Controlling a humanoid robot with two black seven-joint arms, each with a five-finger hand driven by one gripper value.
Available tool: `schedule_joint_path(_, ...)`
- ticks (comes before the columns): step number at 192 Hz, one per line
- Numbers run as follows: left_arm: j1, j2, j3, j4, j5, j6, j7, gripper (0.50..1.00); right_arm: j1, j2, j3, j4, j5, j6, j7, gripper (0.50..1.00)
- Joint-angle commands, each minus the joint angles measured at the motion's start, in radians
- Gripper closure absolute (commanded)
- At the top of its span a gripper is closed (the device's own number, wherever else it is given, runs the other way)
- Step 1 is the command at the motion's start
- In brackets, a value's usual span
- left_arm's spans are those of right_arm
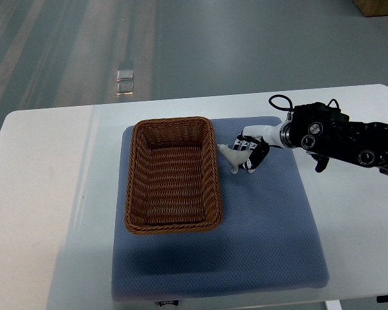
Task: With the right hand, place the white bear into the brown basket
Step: 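Lift the held bear with the right hand and carry it toward the basket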
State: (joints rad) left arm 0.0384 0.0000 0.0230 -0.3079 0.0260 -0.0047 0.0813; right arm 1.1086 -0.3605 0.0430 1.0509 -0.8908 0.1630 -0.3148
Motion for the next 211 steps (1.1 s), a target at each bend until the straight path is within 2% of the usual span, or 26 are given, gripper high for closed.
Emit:
schedule_joint_path(1,0.000,0.000,0.000,0.001,0.000,0.000,0.000,0.500,0.005,-0.008,0.000,0.001,-0.005,-0.010,0.005,0.991)
schedule_joint_path(39,0.000,0.000,0.000,0.000,0.000,0.000,0.000,0.500,0.082,-0.078,0.012,0.043,0.013,0.016,0.008,0.993)
schedule_joint_path(92,0.000,0.000,0.001,0.000,0.000,0.000,0.000,0.500,0.276,-0.273,0.017,0.172,0.081,0.108,0.010,0.993)
schedule_joint_path(102,0.000,0.000,0.001,0.000,0.000,0.000,0.000,0.500,0.277,-0.273,0.017,0.172,0.081,0.108,0.010,0.993)
schedule_joint_path(103,0.000,0.000,0.001,0.000,0.002,0.000,0.000,0.500,0.331,-0.303,0.017,0.194,0.117,0.116,0.010,0.993)
schedule_joint_path(122,0.000,0.000,0.003,0.000,0.002,0.000,0.000,0.500,0.410,-0.330,0.017,0.213,0.165,0.121,0.010,0.991)
schedule_joint_path(155,0.000,0.000,0.005,0.000,0.002,0.000,0.000,0.500,0.456,-0.310,0.017,0.213,0.174,0.110,0.010,0.991)
schedule_joint_path(169,0.000,0.000,0.005,0.000,0.002,0.000,0.000,0.500,0.453,-0.262,0.017,0.213,0.179,0.099,0.013,0.991)
schedule_joint_path(211,0.000,0.000,0.005,0.000,0.002,0.000,0.000,0.500,0.362,-0.055,0.003,0.185,0.170,-0.126,0.086,0.979)
